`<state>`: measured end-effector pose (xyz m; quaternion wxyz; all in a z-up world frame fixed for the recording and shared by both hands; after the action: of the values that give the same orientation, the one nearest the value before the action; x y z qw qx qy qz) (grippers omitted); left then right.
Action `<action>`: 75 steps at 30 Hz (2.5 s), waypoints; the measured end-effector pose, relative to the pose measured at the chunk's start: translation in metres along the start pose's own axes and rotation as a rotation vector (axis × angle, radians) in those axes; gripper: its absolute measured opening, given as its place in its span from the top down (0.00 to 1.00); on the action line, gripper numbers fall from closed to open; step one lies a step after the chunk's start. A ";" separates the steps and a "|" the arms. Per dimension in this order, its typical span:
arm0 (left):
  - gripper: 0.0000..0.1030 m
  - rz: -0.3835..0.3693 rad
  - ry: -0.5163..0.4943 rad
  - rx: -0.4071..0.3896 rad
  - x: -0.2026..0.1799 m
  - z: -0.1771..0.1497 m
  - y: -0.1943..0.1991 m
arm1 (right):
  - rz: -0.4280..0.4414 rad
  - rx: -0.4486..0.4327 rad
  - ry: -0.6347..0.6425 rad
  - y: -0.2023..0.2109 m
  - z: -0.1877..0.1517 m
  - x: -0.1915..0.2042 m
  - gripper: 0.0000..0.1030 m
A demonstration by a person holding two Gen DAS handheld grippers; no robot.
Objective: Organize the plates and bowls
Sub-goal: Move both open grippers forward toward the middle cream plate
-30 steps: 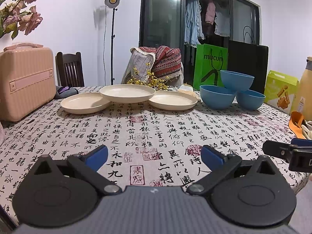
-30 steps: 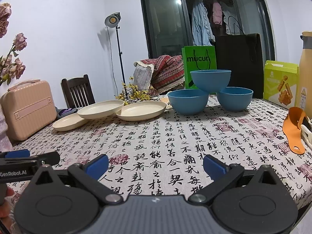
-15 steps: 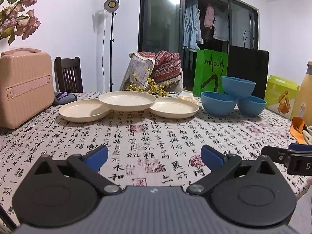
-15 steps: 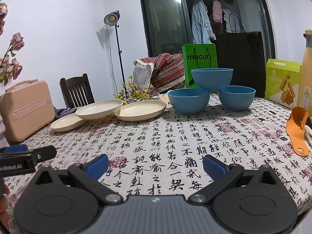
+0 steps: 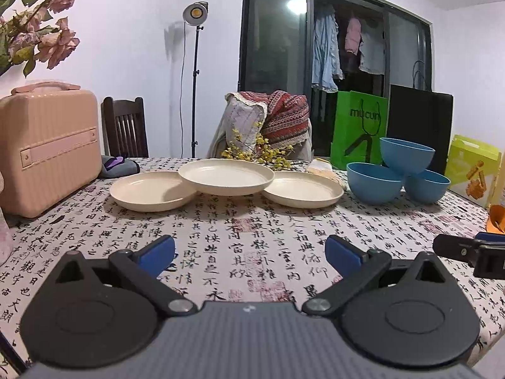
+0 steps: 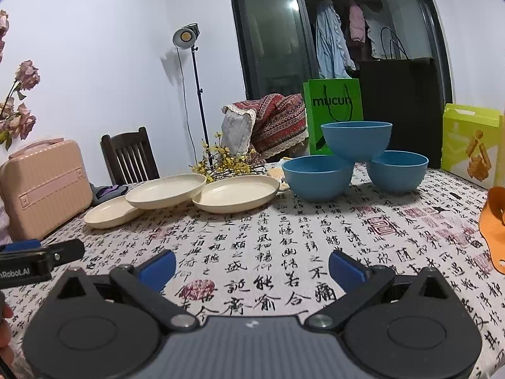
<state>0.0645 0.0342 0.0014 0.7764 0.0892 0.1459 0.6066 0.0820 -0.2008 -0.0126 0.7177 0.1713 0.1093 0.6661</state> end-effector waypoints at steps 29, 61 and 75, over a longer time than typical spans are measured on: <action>0.00 0.060 0.016 -0.030 0.055 0.046 -0.017 | 0.033 -0.091 0.026 -0.038 0.053 0.037 0.00; 0.00 0.130 0.106 0.066 0.102 0.087 -0.069 | 0.139 -0.050 0.099 -0.089 0.109 0.093 0.00; 0.00 0.132 0.133 0.033 0.111 0.116 -0.090 | 0.174 -0.027 0.044 -0.120 0.131 0.116 0.00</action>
<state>0.2105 0.1241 0.0686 0.7218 0.0708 0.2009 0.6585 0.2529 -0.1049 0.0692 0.6570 0.1558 0.1006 0.7308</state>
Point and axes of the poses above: each gripper's, at about its wrist camera, not at the fingertips, and y roughly against the way its jaws point, x to its left, z to its top, the point moved 4 cm from there along -y, roughly the way its jaws point, and after that the axes turned 14 degrees about -z, right-handed, at the moved point
